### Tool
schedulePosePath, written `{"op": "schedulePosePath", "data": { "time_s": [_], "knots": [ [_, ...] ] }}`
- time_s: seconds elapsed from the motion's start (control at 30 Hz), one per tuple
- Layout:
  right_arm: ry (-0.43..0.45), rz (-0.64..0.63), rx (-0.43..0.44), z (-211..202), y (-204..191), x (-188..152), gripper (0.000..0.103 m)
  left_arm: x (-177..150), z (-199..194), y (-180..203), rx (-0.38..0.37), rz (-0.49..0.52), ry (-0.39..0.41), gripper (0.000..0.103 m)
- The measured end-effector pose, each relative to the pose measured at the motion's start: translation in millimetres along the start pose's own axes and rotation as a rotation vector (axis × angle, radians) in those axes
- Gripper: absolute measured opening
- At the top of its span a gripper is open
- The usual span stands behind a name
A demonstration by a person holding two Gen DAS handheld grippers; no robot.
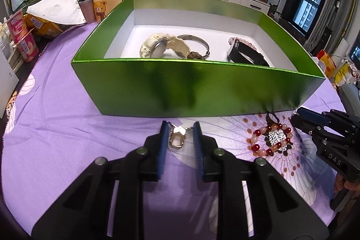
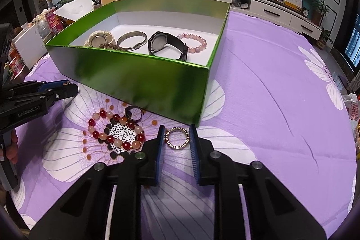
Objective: Organize jewelry
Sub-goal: 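Grasp the small gold charm with the left tool while the right tool grasps the gold-and-black ring, then carry the gold charm and ring over the green box with both tools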
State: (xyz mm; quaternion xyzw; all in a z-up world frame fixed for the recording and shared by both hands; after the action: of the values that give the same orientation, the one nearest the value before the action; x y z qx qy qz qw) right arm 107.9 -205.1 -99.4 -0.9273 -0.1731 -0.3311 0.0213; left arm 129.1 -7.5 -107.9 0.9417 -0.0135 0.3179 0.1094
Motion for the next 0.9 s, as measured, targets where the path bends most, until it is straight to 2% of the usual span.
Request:
{"op": "schedulePosePath", "data": {
  "time_s": [0.43,0.7,0.9],
  "knots": [
    [0.022,0.050,0.061,-13,-2,-7,0.021,-12,-13,6,-0.028,-0.019,-0.016,0.021],
    [0.062,0.045,0.079,-39,-9,-5,0.021,-19,-32,9,-0.036,-0.034,-0.013,0.021],
    [0.111,0.030,0.083,-63,-11,1,0.021,-11,-51,11,-0.031,-0.036,0.017,0.021]
  ]
}}
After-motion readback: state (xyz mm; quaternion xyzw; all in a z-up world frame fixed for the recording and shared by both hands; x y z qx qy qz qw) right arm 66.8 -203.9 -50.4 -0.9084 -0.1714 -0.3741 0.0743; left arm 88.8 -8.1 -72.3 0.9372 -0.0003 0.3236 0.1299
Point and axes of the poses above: each gripper's, at about its wrist camera, not at the fingertips, and z roughly the way its jaws point, y to its right, x to its top, the point moved 3 cm from there along z, roughly the way its jaws point, and after that the axes turned 8 degrees about -z, right-handed, at the moved point
